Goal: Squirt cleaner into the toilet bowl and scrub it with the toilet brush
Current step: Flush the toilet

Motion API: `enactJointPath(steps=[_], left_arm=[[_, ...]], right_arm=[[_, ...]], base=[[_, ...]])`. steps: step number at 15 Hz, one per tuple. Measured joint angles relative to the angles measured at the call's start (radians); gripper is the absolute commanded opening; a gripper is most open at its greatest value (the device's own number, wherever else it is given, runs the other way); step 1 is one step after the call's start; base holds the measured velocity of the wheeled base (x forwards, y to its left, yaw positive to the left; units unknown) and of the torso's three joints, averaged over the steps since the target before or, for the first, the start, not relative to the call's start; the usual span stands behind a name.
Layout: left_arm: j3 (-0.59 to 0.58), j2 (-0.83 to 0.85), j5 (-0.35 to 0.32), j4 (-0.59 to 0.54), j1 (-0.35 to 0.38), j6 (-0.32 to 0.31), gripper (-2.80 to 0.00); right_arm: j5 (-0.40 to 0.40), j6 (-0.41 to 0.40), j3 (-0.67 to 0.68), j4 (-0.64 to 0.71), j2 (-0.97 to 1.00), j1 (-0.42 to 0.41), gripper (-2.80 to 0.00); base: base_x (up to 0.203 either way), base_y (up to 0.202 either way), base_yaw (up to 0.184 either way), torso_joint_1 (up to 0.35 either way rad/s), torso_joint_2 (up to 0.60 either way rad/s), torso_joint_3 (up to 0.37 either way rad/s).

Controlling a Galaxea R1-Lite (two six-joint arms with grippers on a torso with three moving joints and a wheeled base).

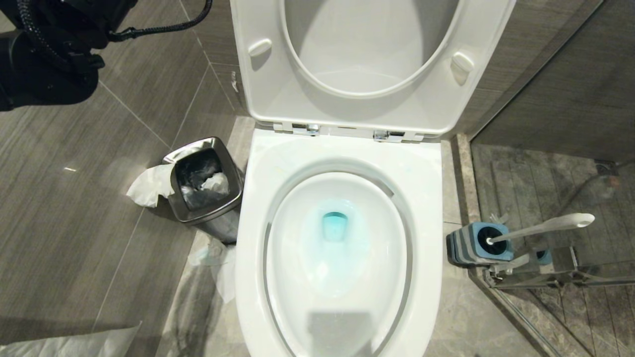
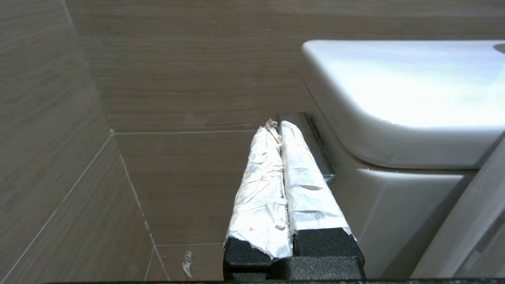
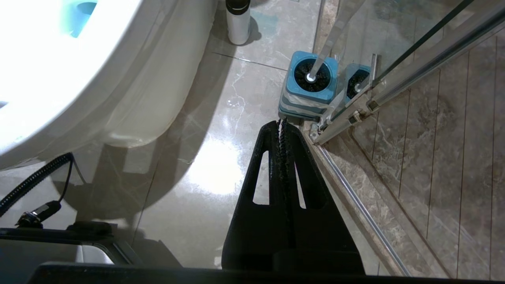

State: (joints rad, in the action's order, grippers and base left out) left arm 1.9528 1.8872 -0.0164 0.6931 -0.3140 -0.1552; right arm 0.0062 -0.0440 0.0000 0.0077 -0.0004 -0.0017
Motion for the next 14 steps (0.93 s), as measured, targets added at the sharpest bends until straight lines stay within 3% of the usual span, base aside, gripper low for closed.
enactJointPath(steps=[14], left_arm=[[0.000,0.031,-0.008,0.003,-0.023,-0.011,-2.80]], right_arm=[[0.000,0.000,0.000,0.000,0.000,0.000,-2.80]], base=[[0.000,0.000,0.000,0.000,0.00,0.000]])
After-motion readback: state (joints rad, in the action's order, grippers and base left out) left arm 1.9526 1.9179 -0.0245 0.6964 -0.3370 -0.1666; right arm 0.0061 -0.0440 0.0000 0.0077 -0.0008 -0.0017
